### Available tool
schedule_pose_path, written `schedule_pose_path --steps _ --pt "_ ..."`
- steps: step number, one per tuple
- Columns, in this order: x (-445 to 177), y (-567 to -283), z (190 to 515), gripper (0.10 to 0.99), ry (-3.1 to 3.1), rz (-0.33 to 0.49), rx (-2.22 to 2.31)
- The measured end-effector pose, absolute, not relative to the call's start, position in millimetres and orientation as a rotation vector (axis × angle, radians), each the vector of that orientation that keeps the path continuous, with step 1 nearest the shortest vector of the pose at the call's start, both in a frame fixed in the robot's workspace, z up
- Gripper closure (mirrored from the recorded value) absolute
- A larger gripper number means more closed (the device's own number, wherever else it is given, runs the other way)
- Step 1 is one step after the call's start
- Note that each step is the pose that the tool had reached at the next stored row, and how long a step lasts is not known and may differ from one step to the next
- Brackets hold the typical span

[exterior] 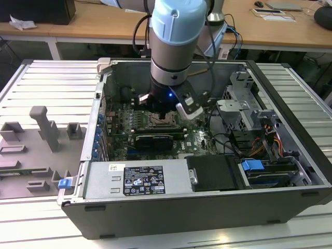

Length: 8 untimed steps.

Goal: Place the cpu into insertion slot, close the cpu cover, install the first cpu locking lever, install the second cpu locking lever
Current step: 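Install the second cpu locking lever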

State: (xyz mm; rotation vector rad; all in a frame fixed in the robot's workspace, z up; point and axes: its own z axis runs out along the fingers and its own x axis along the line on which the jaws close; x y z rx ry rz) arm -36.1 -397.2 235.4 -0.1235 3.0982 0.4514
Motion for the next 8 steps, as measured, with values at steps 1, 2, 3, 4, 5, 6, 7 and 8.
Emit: schedule_pose_path --steps 1,2,3,4,5,6,7,8 --pt "-36.1 -402.0 235.4 0.980 3.098 0.452 -0.122" --pt "-36.3 -404.9 235.3 0.980 3.098 0.451 -0.122" --pt "-37.3 -405.8 235.2 0.980 3.098 0.451 -0.121" --pt "-39.2 -406.1 234.9 0.980 3.098 0.452 -0.121" --pt "-42.5 -406.3 234.4 0.980 3.098 0.451 -0.122" --pt "-45.8 -406.4 233.8 0.980 3.098 0.452 -0.122" --pt "-49.2 -406.4 232.8 0.980 3.098 0.452 -0.121" --pt "-51.9 -406.5 231.0 0.980 3.098 0.451 -0.122"
